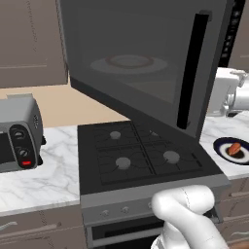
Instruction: Pick the sweet potato from the counter and place it in the microwave. Then turn on the microwave.
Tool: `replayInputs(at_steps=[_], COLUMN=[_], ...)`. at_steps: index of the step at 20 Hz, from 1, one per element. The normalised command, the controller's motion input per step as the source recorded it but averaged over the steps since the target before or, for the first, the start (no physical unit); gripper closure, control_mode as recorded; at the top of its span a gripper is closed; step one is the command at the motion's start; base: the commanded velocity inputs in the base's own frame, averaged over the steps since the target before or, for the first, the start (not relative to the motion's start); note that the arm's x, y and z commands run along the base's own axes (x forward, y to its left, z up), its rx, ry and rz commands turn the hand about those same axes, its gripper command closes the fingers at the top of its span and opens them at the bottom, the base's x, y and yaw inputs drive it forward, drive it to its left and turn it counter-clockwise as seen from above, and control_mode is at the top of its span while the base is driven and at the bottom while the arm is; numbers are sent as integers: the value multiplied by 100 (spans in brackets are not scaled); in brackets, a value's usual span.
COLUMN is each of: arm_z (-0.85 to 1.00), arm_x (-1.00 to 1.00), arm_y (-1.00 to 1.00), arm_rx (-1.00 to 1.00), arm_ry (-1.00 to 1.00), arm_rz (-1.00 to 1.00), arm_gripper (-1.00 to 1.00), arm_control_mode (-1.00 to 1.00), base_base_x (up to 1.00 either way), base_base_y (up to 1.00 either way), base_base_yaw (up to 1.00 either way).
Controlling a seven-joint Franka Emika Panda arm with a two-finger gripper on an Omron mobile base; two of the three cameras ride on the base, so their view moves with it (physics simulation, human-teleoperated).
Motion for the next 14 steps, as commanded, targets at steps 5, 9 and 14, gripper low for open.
replayInputs(at_steps=[5, 9, 14], arm_z=[0, 0, 0], arm_x=[0, 0, 0], arm_y=[45, 30, 38], arm_rx=[7, 5, 4], arm_ry=[0, 0, 0], arm_rz=[11, 11, 12], arm_gripper=[-100, -100, -100], arm_control_mode=[-100, -100, -100], base_base_x=[0, 0, 0], base_base_y=[0, 0, 0], base_base_yaw=[0, 0, 0])
